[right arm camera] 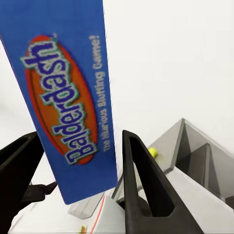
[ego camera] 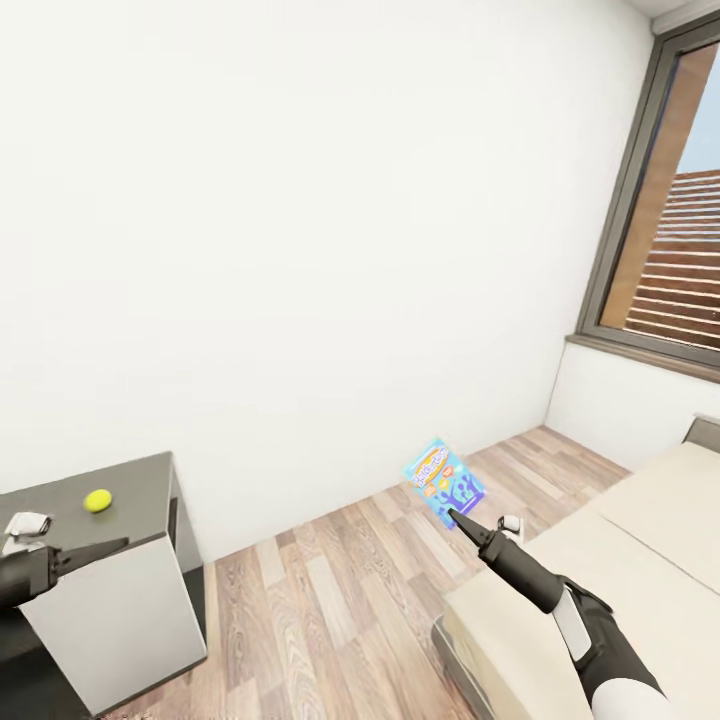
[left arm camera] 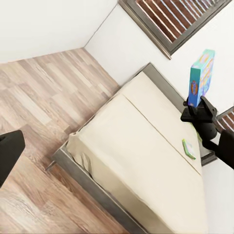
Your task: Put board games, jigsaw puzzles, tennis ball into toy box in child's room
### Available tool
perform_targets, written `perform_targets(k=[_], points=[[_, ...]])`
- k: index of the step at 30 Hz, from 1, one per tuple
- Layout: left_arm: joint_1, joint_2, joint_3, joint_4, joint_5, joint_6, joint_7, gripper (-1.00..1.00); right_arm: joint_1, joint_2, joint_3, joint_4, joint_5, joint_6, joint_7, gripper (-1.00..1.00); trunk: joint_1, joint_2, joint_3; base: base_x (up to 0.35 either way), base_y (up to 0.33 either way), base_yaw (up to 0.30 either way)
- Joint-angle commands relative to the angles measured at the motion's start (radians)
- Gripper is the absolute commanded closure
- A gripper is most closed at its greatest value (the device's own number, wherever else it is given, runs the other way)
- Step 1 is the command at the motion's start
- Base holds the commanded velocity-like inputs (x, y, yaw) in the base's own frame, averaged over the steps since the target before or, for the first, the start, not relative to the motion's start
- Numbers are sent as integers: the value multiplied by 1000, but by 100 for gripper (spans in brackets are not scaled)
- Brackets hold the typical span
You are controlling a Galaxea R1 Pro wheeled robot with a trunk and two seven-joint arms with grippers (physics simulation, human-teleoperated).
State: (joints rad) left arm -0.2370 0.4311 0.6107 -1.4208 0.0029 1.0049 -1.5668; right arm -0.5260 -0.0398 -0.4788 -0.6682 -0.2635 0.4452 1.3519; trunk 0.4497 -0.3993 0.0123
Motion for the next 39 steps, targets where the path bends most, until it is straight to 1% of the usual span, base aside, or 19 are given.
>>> perform_targets(k=[1,39], points=[[-1,0,-1,0,-1,11,-4,-100,0,0,-1,0,-3,10,3,100,0,-1,0,0,0,282],[-1,-4,-6,-3,2,11,-4,-100,0,0,-3,1,-3,11,-17,100,0,-1,0,0,0,284]])
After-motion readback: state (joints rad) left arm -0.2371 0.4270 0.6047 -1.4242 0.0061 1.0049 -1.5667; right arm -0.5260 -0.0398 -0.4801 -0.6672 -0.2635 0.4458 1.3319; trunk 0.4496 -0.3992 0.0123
